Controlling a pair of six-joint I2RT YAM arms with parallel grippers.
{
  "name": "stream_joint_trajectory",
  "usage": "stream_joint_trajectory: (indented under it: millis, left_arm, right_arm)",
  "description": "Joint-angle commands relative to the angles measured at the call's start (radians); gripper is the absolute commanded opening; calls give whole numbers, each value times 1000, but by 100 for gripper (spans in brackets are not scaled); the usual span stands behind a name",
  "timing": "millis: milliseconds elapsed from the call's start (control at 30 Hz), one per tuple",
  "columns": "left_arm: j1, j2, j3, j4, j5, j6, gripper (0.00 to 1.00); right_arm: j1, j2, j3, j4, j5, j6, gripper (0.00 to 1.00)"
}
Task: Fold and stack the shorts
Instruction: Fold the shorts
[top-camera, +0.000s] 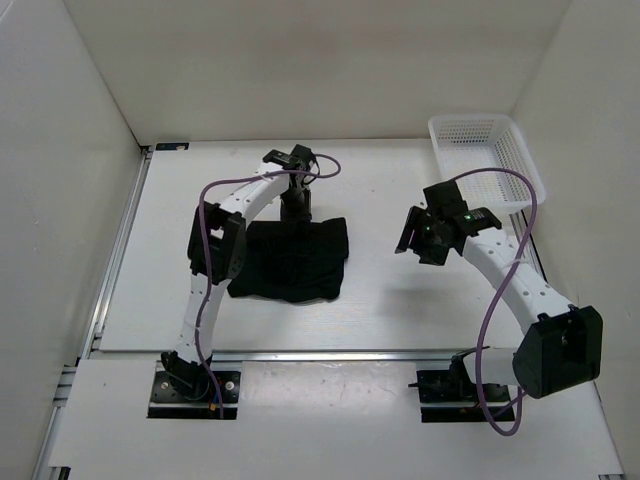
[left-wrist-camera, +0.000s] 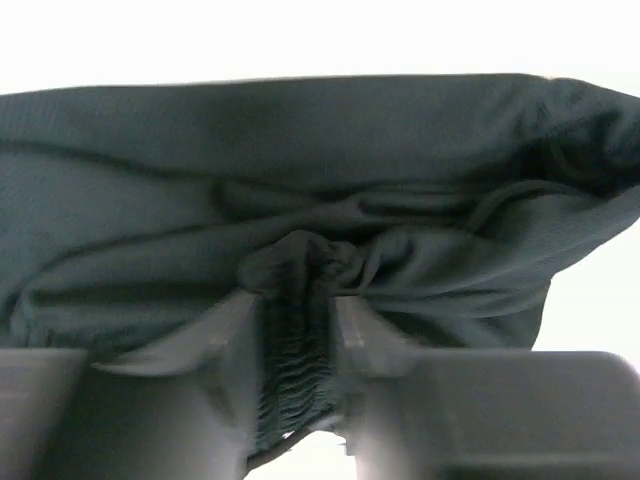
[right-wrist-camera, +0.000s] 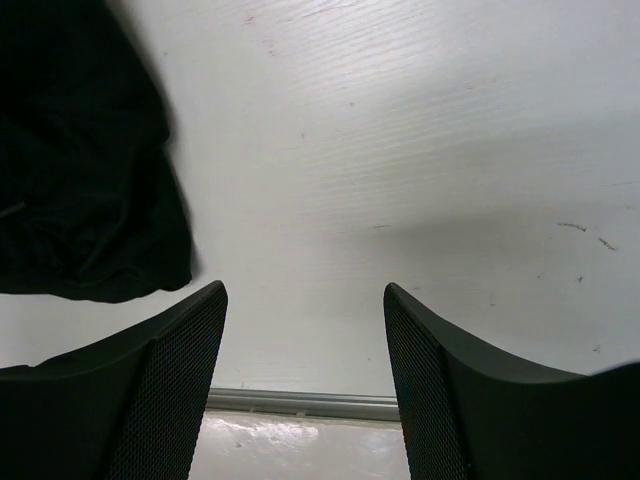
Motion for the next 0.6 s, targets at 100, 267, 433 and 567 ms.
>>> stream_joint_trajectory:
  millis: [100,267,433,567]
  left_arm:
    - [-1,-219,-66,18,6,-31,28]
    - [10,-297,-116,-3,-5,-40,10]
    - [68,-410,-219,-3,15,-49,10]
    - [134,-489,-308,-3,-8,-49,10]
  right_arm:
    - [-13,-18,-5,-13,-28,-31,69]
    - [-13,-9,-14,-13,-37,-31,69]
    - [-13,-9,-25,-3,-46,-31,69]
    - [-13,-18,-34,6,-55,-31,69]
